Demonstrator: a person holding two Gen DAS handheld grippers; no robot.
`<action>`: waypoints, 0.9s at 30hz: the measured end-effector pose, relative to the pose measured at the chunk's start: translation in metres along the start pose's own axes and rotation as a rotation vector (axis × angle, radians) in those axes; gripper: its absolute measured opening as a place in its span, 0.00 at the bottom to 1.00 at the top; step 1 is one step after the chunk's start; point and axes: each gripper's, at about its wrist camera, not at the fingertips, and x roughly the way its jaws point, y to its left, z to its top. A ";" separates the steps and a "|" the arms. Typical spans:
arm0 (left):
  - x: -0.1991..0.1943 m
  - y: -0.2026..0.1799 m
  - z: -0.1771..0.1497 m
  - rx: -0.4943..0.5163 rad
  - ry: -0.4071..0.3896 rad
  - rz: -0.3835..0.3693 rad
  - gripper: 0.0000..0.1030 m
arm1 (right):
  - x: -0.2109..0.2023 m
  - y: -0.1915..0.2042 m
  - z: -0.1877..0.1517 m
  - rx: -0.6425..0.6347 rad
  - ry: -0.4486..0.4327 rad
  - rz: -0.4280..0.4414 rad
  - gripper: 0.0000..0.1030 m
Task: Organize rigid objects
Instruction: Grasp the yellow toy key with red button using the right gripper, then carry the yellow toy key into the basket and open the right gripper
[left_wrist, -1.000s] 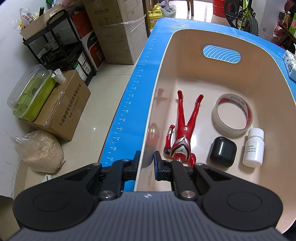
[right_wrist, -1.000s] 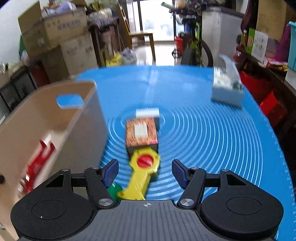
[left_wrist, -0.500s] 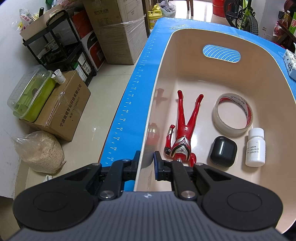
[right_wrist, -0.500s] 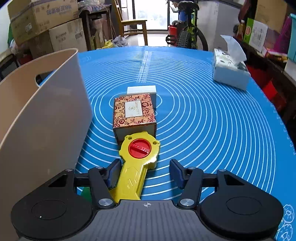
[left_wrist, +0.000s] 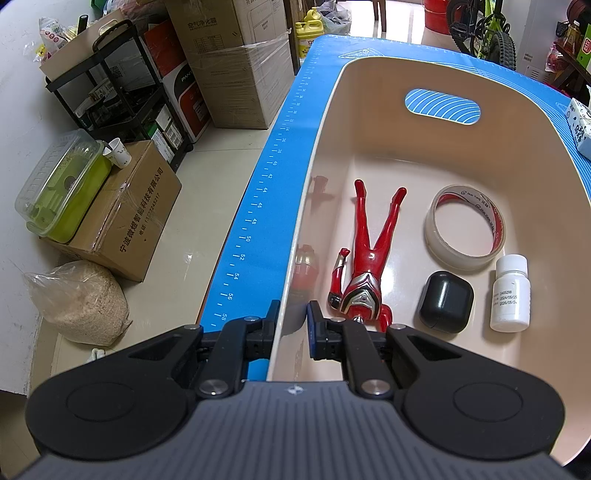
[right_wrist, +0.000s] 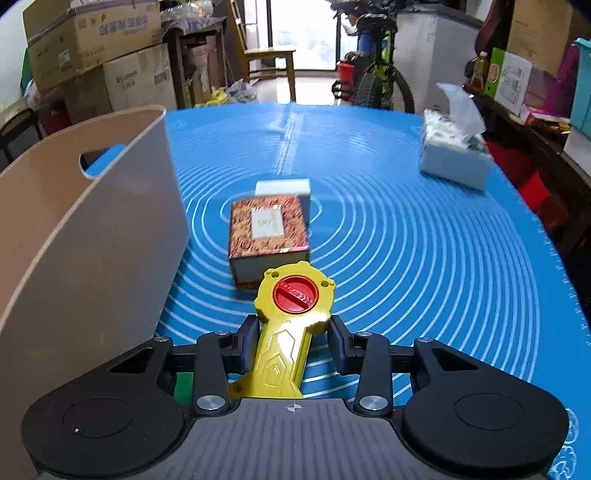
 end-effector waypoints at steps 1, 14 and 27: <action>0.000 -0.001 0.000 0.001 0.000 0.000 0.15 | -0.003 0.000 0.001 0.004 -0.010 -0.002 0.44; 0.001 -0.001 0.000 0.000 0.000 0.001 0.15 | -0.061 -0.002 0.023 0.068 -0.192 0.026 0.44; 0.002 0.001 -0.001 0.001 -0.001 0.003 0.15 | -0.116 0.049 0.040 -0.020 -0.333 0.192 0.44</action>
